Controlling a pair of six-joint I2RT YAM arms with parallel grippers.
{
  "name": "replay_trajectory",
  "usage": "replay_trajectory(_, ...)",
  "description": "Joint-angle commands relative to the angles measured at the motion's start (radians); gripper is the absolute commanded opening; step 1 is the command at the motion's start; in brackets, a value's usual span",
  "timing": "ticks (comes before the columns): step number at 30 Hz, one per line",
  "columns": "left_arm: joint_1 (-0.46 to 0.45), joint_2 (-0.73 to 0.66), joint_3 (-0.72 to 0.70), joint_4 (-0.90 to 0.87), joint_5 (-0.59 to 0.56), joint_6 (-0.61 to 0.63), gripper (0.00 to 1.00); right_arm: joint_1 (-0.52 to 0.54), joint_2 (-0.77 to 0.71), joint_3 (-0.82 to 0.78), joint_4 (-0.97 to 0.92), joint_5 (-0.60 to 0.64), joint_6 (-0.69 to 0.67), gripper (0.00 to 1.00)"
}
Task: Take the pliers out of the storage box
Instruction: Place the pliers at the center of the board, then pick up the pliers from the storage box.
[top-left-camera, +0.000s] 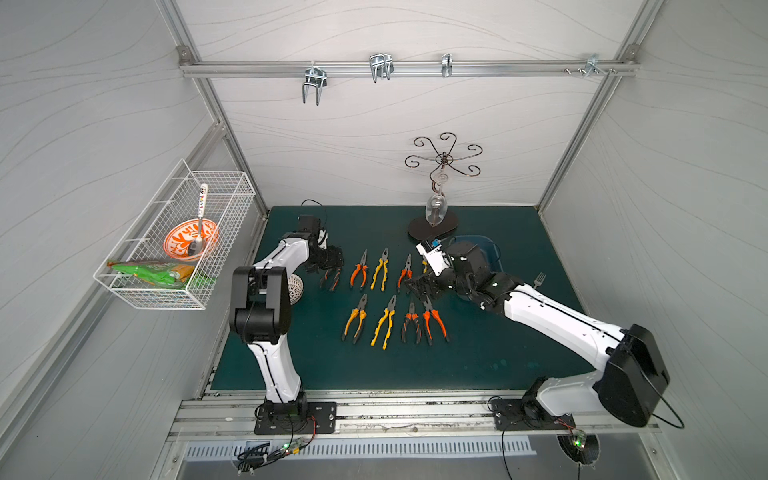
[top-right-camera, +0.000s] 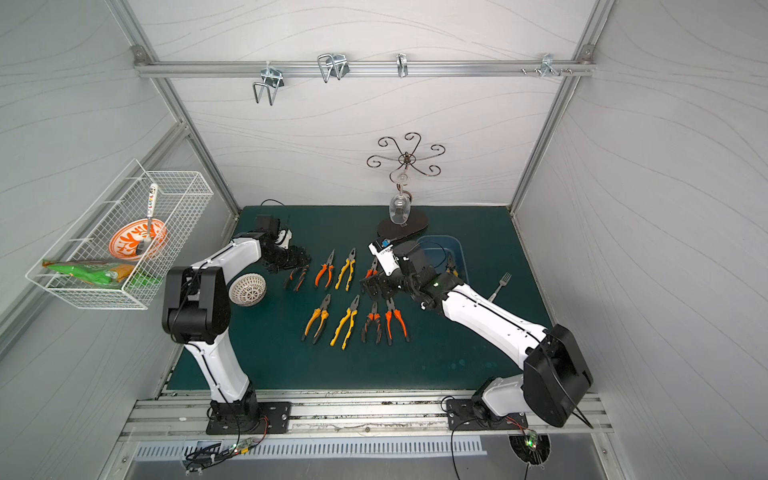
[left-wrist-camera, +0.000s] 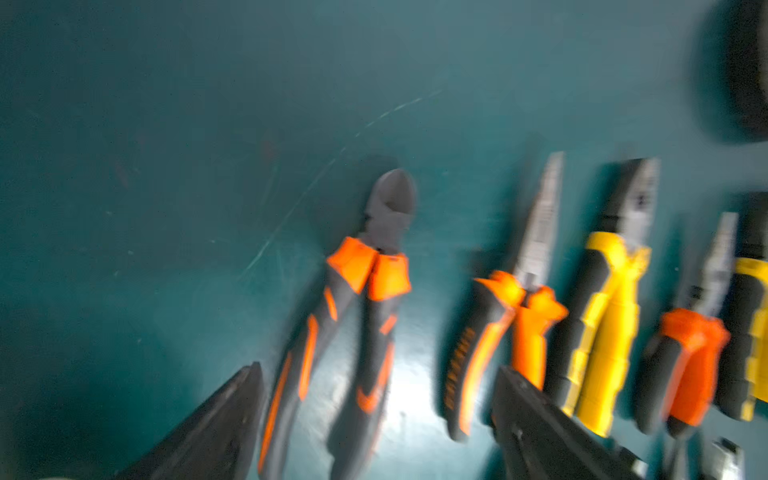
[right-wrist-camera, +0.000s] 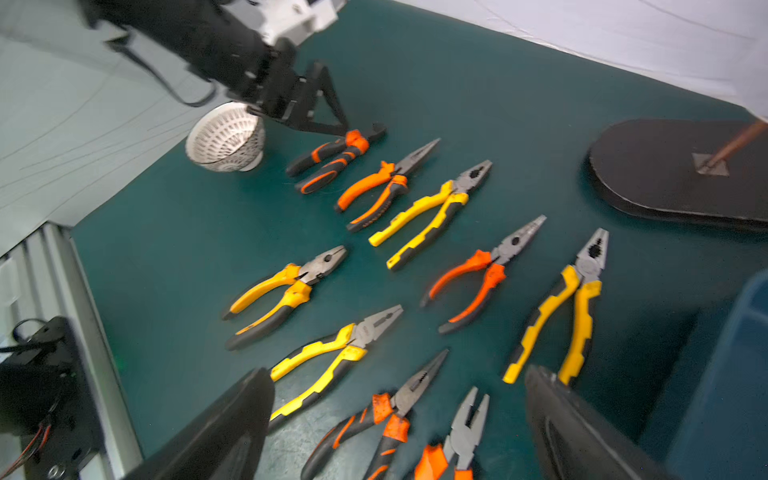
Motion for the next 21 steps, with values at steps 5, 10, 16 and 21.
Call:
replay_trajectory(5, -0.134, -0.22, -0.08, 0.165, 0.002, 0.013, 0.91, -0.135, -0.009, 0.024, -0.159, 0.12, 0.082, 0.99)
replay_trajectory(10, -0.264, -0.331, -0.135, 0.195, 0.019, 0.014, 0.94, -0.227, 0.011, 0.014, -0.226, 0.208, 0.105, 0.99)
replay_trajectory(16, -0.431, -0.471, -0.27, 0.268, 0.038, 0.014, 1.0, -0.33, 0.127, 0.083, -0.341, 0.315, 0.112, 0.96)
replay_trajectory(21, -0.534, -0.583, -0.386, 0.352, 0.069, 0.002, 1.0, -0.402, 0.288, 0.169, -0.407, 0.32, 0.123, 0.89)
